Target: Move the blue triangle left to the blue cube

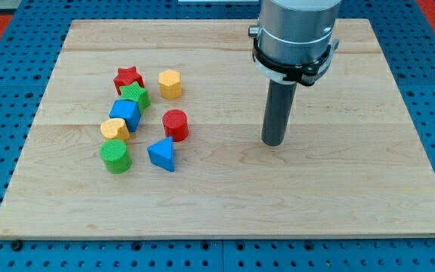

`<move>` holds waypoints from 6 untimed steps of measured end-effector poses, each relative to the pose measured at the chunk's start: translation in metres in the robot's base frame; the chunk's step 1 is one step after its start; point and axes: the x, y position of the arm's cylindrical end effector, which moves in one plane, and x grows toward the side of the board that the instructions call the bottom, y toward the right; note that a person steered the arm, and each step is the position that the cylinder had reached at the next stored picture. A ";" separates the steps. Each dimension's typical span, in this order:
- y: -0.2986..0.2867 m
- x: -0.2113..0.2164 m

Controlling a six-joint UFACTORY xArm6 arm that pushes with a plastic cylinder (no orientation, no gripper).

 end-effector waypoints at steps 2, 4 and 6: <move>0.000 0.000; 0.000 -0.001; -0.029 -0.009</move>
